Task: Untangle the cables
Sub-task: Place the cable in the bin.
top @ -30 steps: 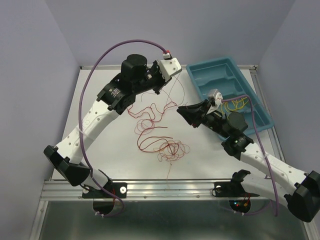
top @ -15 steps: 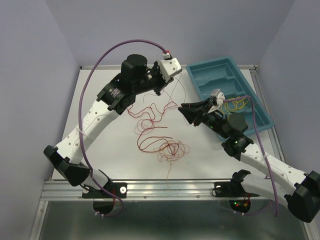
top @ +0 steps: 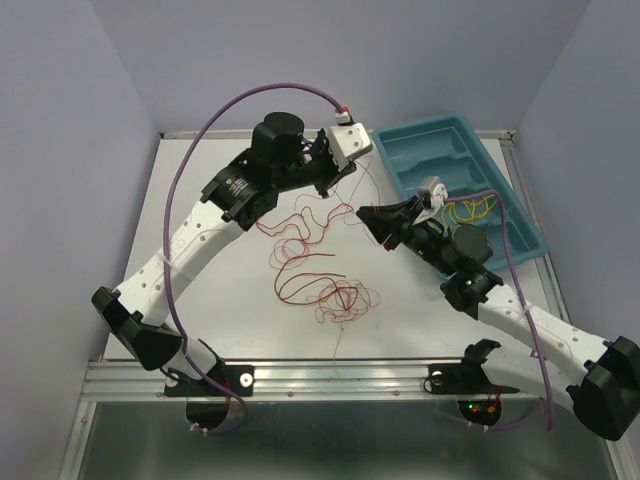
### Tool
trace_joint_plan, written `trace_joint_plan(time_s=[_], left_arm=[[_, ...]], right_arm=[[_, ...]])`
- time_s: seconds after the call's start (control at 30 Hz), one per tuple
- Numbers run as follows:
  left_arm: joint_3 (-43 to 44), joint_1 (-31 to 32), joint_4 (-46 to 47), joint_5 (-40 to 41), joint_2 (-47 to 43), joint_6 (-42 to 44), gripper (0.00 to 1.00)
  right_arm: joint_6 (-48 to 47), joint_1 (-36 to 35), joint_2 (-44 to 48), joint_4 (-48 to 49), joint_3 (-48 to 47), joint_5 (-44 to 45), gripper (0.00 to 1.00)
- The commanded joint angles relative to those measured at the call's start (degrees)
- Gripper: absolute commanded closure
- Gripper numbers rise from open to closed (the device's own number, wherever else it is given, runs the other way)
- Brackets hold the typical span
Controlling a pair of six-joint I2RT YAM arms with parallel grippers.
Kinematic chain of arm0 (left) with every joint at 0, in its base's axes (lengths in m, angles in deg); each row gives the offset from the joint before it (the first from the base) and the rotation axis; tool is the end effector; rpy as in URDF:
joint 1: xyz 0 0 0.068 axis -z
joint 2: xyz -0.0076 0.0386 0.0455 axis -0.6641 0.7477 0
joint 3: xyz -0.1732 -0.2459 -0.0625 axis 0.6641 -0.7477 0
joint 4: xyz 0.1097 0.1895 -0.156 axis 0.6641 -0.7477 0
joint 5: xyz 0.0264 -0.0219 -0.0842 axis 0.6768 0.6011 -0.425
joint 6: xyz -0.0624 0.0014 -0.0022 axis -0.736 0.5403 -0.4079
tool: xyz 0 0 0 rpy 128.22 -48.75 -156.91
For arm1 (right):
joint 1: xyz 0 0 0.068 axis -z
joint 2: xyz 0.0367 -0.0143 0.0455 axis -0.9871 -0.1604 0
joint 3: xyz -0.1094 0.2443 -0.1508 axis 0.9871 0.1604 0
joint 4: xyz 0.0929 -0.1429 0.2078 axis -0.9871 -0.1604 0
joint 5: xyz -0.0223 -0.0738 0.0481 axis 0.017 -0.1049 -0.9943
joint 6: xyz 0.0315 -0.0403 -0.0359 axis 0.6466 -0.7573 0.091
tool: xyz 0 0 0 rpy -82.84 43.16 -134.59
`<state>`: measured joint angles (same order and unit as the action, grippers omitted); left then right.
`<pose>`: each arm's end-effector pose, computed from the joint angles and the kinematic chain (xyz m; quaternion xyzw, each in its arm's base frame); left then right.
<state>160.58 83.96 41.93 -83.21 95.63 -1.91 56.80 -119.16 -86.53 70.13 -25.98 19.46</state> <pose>0.2354 -0.2365 0.5162 0.5113 0.5533 -0.2227 0.6187 0.1724 0.1489 0.3616 -0.2093 0.5690 0.4012 0.6866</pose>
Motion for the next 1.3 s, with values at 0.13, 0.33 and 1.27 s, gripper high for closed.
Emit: trace_joint_plan(time_s=[0.13,0.33,1.27], left_arm=[[-2.4,0.5,5.3,0.4,0.7,-2.3,1.00],[-3.0,-1.2,9.7,0.4,6.9,-4.3,1.00],[30.7,-6.8,56.8,-19.6,55.4,-31.0,1.00]], right_arm=[[0.9,-0.5,1.1,4.0,0.5,6.5,0.99],[3.8,-0.5,-1.4,-3.5,-4.9,22.4,0.99],[11.0,19.3,-32.7,-18.5,-32.4,41.3,1.00]])
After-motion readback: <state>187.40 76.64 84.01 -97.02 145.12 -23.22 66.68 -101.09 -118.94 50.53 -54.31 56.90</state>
